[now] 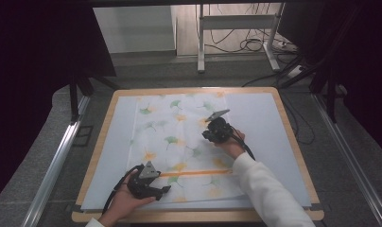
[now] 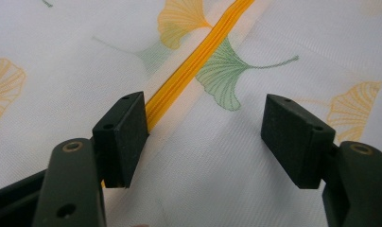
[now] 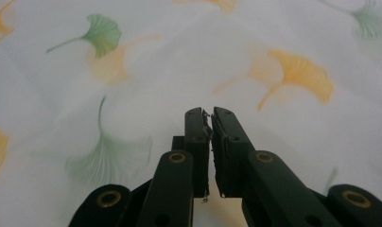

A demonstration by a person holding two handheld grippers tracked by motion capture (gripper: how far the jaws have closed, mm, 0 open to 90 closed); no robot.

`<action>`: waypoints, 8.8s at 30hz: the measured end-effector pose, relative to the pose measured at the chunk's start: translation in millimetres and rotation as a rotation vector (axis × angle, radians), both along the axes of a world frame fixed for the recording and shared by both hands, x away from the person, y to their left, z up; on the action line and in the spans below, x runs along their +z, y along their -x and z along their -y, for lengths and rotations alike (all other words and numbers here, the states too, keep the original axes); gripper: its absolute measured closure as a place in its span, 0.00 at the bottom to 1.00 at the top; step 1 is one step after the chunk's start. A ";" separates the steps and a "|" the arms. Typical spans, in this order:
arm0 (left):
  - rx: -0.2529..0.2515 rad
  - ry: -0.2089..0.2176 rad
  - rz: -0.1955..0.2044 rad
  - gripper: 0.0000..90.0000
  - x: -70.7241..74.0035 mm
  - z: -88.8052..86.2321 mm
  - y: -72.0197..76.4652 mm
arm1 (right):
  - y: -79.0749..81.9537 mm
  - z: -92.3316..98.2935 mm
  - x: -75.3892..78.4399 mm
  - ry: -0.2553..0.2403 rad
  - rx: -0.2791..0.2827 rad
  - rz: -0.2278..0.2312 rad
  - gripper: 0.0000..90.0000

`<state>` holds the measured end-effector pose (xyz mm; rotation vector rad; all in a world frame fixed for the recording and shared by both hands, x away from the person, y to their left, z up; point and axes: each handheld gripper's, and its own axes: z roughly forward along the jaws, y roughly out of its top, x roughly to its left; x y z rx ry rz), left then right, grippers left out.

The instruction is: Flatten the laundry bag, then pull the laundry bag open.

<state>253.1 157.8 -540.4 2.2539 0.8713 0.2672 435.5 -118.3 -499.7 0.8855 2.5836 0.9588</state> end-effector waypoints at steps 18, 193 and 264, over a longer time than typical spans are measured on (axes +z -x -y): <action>0.009 -0.004 0.004 0.33 -0.1 1.6 0.5 | 94.1 99.4 8.7 -0.114 -0.016 0.004 0.99; -0.295 -0.096 -0.036 1.00 25.4 206.3 -72.8 | 132.4 123.0 -22.8 -0.088 0.003 -0.071 0.99; -0.344 -0.161 -0.054 0.95 30.0 219.1 -80.0 | 132.1 120.9 -22.0 -0.075 -0.010 -0.080 1.00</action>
